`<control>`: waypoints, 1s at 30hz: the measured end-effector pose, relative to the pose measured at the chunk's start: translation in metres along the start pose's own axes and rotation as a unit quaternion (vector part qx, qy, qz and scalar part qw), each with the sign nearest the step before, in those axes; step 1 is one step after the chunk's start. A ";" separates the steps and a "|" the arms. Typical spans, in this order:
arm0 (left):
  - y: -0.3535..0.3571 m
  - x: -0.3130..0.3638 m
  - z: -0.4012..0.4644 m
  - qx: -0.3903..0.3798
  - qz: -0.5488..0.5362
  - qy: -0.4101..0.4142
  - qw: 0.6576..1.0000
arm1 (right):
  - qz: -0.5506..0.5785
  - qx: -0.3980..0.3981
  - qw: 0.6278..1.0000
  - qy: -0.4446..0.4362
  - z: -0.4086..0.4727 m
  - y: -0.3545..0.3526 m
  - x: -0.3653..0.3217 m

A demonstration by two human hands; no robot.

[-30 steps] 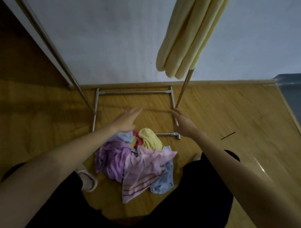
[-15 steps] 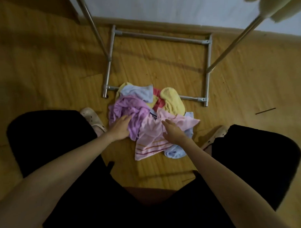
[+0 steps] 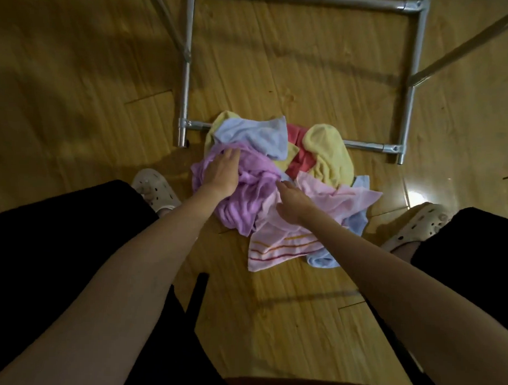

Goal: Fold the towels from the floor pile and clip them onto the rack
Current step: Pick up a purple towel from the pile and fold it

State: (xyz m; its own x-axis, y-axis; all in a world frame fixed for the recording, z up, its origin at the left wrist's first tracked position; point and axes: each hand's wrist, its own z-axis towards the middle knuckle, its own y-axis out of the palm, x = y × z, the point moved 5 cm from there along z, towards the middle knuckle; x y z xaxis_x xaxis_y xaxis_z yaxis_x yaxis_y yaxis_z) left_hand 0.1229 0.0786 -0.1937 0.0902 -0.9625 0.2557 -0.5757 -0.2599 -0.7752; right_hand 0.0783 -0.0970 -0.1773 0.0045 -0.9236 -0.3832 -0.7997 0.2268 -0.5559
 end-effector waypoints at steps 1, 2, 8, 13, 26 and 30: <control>-0.001 0.000 0.009 0.000 0.007 0.000 1.000 | -0.008 0.003 1.000 0.000 0.005 0.000 0.000; 0.000 0.000 0.016 -0.003 0.013 0.000 1.000 | -0.016 0.004 1.000 -0.003 0.009 0.000 0.000; 0.005 -0.004 0.036 0.025 0.070 -0.043 0.996 | -0.018 -0.001 0.999 -0.032 0.019 -0.004 -0.007; -0.014 0.005 0.016 0.124 0.015 0.032 0.992 | -0.013 0.010 1.000 -0.021 0.020 -0.008 -0.015; -0.082 0.047 -0.104 0.110 -0.198 0.164 0.960 | 0.273 0.177 0.941 -0.089 -0.050 -0.073 -0.028; -0.111 0.054 -0.136 0.077 -0.259 0.161 0.949 | 0.340 0.252 0.897 -0.128 -0.113 -0.119 -0.030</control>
State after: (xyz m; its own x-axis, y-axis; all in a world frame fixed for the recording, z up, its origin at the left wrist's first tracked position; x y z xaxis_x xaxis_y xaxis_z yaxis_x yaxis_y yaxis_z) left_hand 0.0807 0.0661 -0.0156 0.0605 -0.6357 0.7696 -0.3951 -0.7233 -0.5664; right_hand 0.1049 -0.1309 -0.0159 -0.1913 -0.4330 -0.8809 -0.2968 0.8810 -0.3686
